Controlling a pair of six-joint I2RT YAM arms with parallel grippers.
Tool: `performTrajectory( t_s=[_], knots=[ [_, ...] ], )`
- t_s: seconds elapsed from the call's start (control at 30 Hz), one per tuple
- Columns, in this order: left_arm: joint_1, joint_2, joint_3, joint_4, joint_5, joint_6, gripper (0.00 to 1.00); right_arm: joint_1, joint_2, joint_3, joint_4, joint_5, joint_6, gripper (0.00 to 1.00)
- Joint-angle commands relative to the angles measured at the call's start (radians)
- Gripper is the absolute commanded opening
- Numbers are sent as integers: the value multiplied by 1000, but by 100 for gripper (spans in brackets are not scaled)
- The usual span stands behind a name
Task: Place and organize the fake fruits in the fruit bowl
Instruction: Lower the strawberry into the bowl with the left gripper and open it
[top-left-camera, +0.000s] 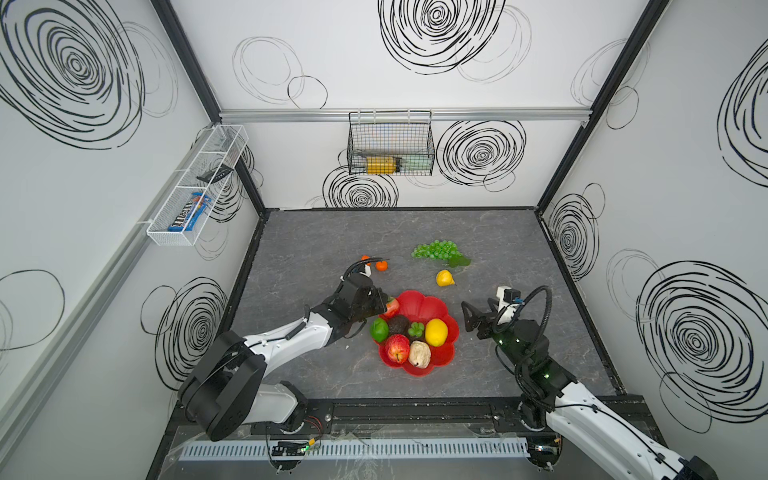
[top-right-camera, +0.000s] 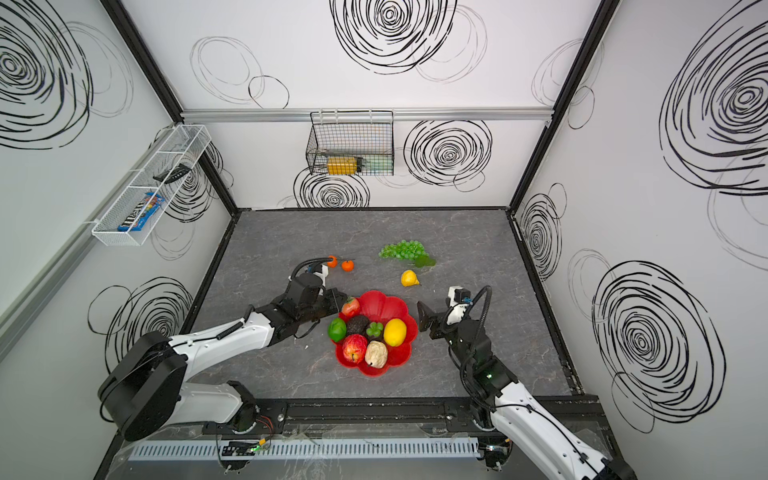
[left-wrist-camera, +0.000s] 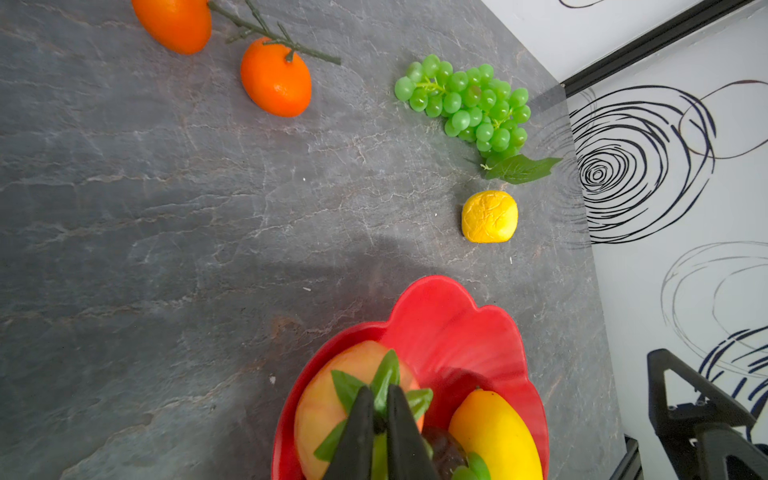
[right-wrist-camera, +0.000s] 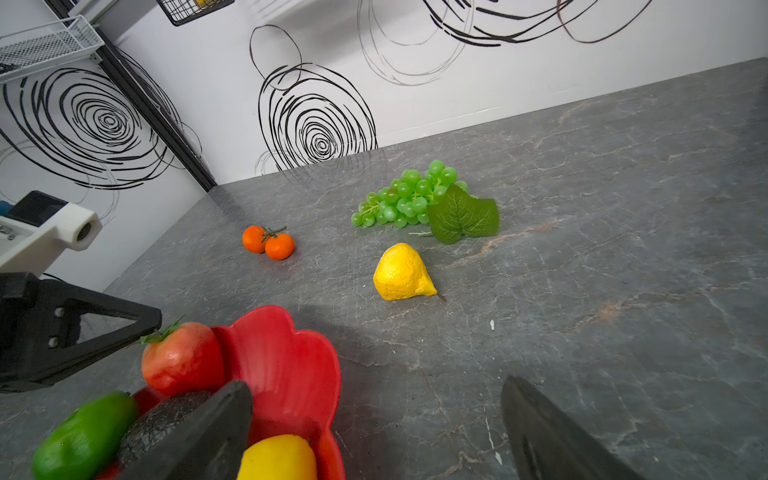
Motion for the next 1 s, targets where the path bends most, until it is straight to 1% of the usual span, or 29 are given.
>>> performTrajectory(
  t_s=[0.0,0.17,0.53,0.7,0.77,0.83,0.97],
  knots=[
    [9,7,-8,39,7,-9,18,-6,-14,-8,24,-3,12,97],
    [14,-1,1,28,1,-3,24,-6,-16,-10,30,-4,11,97],
    [28,-9,13,21,5,15,27,-6,-16,6,15,-4,14,97],
    [28,-24,20,15,9,24,31,-6,5,21,14,-12,19,97],
    [31,-48,25,4,2,39,33,-7,21,47,-12,-16,31,97],
    [34,-103,25,-8,-23,66,35,-11,51,99,-66,-6,62,97],
    [40,-219,23,-31,-108,141,43,-38,147,211,-137,-33,57,97]
  ],
)
